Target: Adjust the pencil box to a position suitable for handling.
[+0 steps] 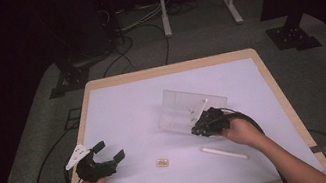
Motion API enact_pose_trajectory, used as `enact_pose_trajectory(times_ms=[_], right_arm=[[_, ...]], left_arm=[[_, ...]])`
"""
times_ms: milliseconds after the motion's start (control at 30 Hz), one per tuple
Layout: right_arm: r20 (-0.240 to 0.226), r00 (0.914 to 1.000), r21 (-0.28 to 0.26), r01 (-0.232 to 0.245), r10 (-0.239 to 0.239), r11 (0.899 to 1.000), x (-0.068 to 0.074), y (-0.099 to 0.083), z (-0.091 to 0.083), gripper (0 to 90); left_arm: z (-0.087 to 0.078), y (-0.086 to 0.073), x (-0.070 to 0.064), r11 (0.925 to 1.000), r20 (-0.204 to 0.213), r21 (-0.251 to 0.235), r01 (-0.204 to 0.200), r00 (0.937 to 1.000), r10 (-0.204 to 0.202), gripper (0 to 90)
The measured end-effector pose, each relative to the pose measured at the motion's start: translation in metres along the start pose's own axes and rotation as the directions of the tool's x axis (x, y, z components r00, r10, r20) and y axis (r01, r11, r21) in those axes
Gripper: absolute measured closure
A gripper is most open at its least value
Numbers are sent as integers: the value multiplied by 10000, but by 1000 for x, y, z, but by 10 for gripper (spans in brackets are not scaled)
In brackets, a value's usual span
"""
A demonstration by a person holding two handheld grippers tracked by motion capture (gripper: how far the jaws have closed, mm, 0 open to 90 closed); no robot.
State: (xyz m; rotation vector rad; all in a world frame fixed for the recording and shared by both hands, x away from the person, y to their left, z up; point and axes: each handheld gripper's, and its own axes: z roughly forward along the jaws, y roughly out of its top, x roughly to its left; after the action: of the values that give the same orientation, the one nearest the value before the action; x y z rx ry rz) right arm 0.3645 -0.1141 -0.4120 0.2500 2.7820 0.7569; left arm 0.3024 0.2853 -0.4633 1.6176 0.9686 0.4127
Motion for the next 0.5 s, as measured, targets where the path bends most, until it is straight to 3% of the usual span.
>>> enact_pose_trajectory(times_ms=[500], right_arm=[[-395,9985,227,399,-390,9989,7,10,22,850]], left_arm=[[0,0,0,10000,25,-47,47,10000,-47,0]])
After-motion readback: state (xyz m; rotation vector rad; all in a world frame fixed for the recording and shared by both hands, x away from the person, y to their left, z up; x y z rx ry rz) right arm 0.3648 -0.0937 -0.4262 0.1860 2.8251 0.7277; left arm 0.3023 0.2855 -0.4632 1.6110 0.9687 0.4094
